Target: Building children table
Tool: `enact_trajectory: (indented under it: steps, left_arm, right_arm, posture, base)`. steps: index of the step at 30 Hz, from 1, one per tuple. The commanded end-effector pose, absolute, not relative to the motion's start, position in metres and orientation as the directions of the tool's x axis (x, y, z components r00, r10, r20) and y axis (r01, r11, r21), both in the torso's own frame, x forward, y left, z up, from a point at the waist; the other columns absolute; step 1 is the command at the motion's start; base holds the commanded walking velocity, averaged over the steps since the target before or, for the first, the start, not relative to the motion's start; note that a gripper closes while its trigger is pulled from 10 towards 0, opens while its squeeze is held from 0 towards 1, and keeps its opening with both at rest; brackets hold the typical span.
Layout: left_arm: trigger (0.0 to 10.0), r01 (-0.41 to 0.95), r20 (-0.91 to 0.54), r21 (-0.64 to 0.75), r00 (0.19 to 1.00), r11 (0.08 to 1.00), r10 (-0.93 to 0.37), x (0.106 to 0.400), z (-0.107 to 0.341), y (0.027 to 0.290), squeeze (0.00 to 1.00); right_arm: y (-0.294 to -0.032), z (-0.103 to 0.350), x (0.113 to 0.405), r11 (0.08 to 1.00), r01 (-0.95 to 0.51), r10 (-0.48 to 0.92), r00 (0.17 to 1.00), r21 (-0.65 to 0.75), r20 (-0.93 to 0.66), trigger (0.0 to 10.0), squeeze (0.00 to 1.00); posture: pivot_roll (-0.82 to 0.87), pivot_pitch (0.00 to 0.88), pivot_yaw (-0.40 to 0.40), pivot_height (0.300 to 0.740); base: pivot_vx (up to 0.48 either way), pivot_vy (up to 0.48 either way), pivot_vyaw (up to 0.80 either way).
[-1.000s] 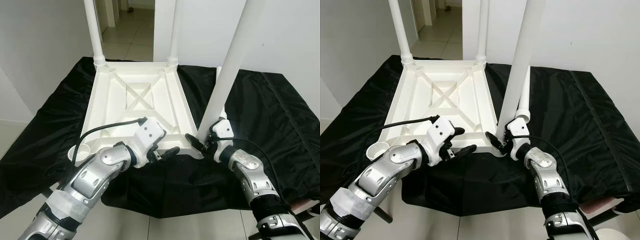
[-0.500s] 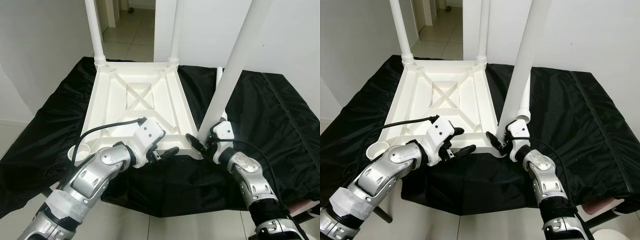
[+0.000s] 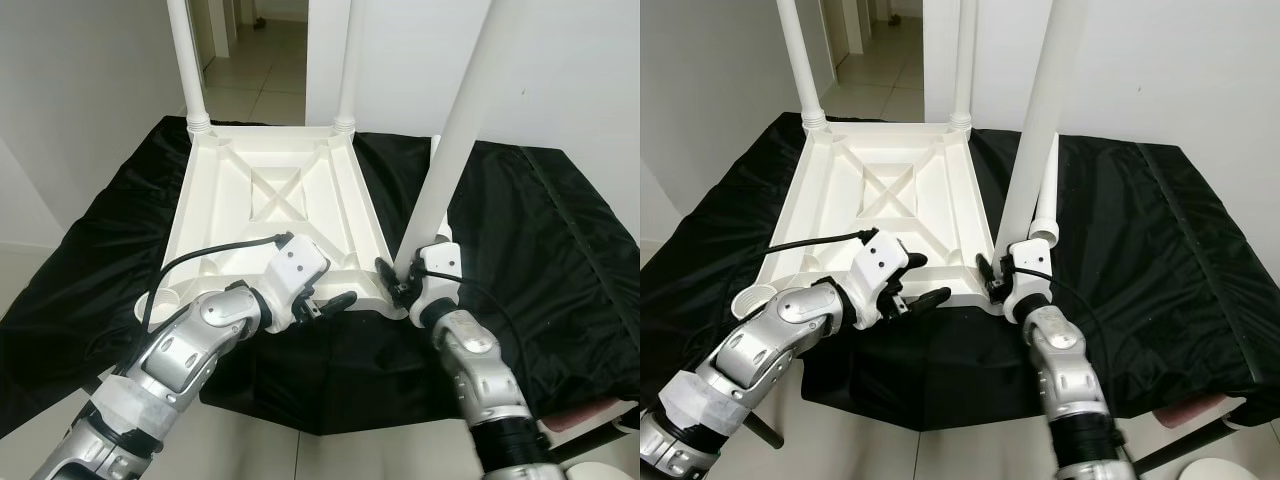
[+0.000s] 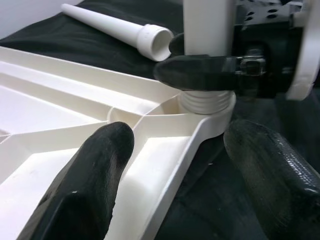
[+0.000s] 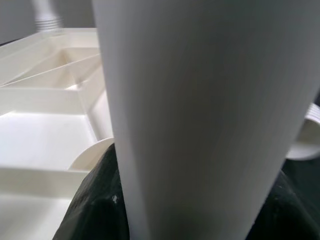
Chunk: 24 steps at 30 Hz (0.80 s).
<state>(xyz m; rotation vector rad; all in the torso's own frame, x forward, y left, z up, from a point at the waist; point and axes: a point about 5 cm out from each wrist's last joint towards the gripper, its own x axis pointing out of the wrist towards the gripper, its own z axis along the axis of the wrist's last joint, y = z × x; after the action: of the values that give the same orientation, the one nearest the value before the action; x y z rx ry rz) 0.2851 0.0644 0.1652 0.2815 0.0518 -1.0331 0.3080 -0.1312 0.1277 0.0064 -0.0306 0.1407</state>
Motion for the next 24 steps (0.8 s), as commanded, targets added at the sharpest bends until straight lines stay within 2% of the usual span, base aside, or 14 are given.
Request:
enact_trajectory:
  steps: [1, 2, 6, 14, 15, 16, 17, 24]
  left_arm:
    - [10.0, 0.914, -0.200, 0.194, 0.393, 0.357, -0.897, 0.281, 0.166, 0.061, 0.00]
    - [10.0, 0.913, -0.198, 0.195, 0.395, 0.359, -0.897, 0.282, 0.166, 0.061, 0.00]
    - [10.0, 0.910, -0.192, 0.198, 0.401, 0.365, -0.896, 0.283, 0.168, 0.061, 0.00]
    - [10.0, 0.903, -0.186, 0.206, 0.414, 0.377, -0.891, 0.285, 0.169, 0.061, 0.00]
    - [10.0, 0.902, -0.184, 0.206, 0.416, 0.379, -0.891, 0.286, 0.169, 0.061, 0.00]
    - [10.0, 0.902, -0.184, 0.206, 0.416, 0.379, -0.891, 0.286, 0.169, 0.061, 0.00]
    - [10.0, 0.902, -0.183, 0.206, 0.417, 0.380, -0.890, 0.286, 0.169, 0.061, 0.00]
    - [10.0, 0.899, -0.176, 0.210, 0.421, 0.384, -0.890, 0.286, 0.169, 0.060, 0.00]
  right_arm:
    - [-0.138, 0.114, 0.306, 1.000, -0.004, 0.005, 0.999, 0.008, -0.040, 10.0, 0.00]
    - [-0.138, 0.114, 0.306, 0.994, 0.104, -0.103, 0.994, 0.028, -0.041, 10.0, 0.00]
    - [-0.134, 0.115, 0.306, 0.980, 0.188, -0.185, 0.981, 0.058, -0.054, 10.0, 0.00]
    - [-0.129, 0.120, 0.305, 0.985, 0.171, -0.169, 0.985, 0.037, -0.046, 10.0, 0.00]
    - [-0.129, 0.120, 0.305, 0.984, 0.171, -0.169, 0.985, 0.042, -0.043, 10.0, 0.09]
    - [-0.129, 0.120, 0.305, 0.984, 0.171, -0.169, 0.985, 0.042, -0.043, 10.0, 0.09]
    - [-0.129, 0.120, 0.305, 0.984, 0.168, -0.166, 0.985, 0.051, -0.041, 10.0, 1.00]
    - [-0.124, 0.124, 0.300, 0.995, 0.063, -0.064, 0.998, 0.075, 0.010, 10.0, 1.00]
  posture:
    - [0.00, 0.000, -0.004, 0.740]
    - [0.00, 0.000, -0.004, 0.740]
    - [0.01, 0.000, -0.008, 0.740]
    - [0.02, 0.000, -0.019, 0.740]
    - [0.02, 0.000, -0.020, 0.740]
    - [0.02, 0.000, -0.020, 0.740]
    - [0.02, 0.000, -0.020, 0.740]
    - [0.02, 0.000, -0.021, 0.740]
  base:
    - [0.000, 0.000, 0.00]
    - [0.000, 0.000, 0.00]
    - [0.000, 0.000, 0.00]
    - [0.000, 0.000, 0.00]
    - [0.000, 0.000, 0.00]
    - [0.000, 0.000, 0.00]
    - [0.000, 0.000, 0.00]
    - [0.000, 0.000, 0.00]
